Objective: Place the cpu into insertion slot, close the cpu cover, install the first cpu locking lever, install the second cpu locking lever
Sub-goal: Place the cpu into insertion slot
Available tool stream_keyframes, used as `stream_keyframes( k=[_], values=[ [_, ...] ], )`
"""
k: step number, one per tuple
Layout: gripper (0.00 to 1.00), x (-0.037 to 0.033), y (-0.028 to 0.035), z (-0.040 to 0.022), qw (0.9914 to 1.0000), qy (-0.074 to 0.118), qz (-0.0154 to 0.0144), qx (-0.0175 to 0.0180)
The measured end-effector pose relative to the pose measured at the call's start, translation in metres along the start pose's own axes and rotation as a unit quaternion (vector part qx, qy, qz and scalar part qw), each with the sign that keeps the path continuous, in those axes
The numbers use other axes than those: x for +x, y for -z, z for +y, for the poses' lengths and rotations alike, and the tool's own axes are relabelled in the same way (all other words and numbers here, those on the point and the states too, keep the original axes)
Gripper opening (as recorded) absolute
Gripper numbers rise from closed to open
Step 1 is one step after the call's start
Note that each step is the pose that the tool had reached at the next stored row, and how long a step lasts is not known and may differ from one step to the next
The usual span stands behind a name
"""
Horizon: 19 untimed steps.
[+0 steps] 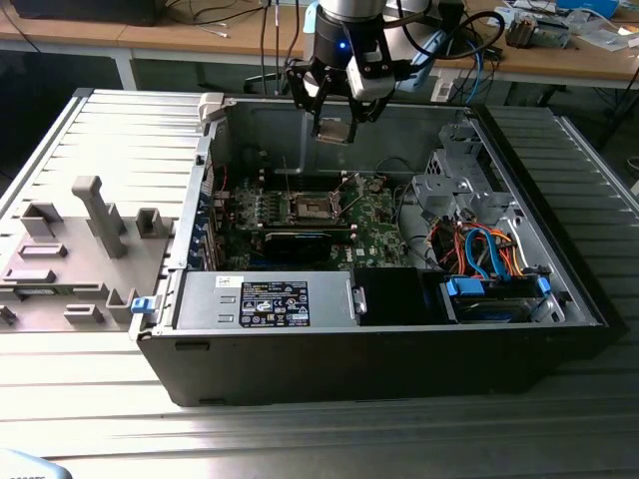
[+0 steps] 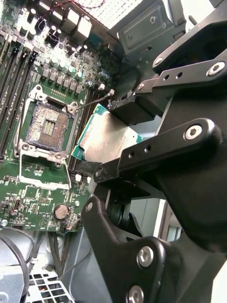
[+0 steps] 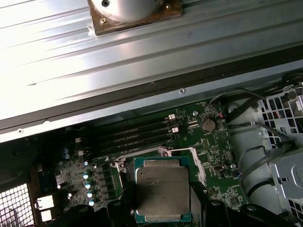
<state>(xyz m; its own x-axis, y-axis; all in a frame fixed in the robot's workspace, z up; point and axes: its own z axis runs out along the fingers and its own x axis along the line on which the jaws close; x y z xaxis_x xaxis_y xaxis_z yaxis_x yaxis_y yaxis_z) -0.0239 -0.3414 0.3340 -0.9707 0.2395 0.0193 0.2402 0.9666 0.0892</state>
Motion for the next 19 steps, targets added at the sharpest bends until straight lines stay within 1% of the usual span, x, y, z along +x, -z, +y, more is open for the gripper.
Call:
stream_keyframes(
  k=[19],
  values=[
    [0.55, 0.0000, -0.0002, 0.0000, 0.99978, -0.021, -0.0019, -0.0004]
  ],
)
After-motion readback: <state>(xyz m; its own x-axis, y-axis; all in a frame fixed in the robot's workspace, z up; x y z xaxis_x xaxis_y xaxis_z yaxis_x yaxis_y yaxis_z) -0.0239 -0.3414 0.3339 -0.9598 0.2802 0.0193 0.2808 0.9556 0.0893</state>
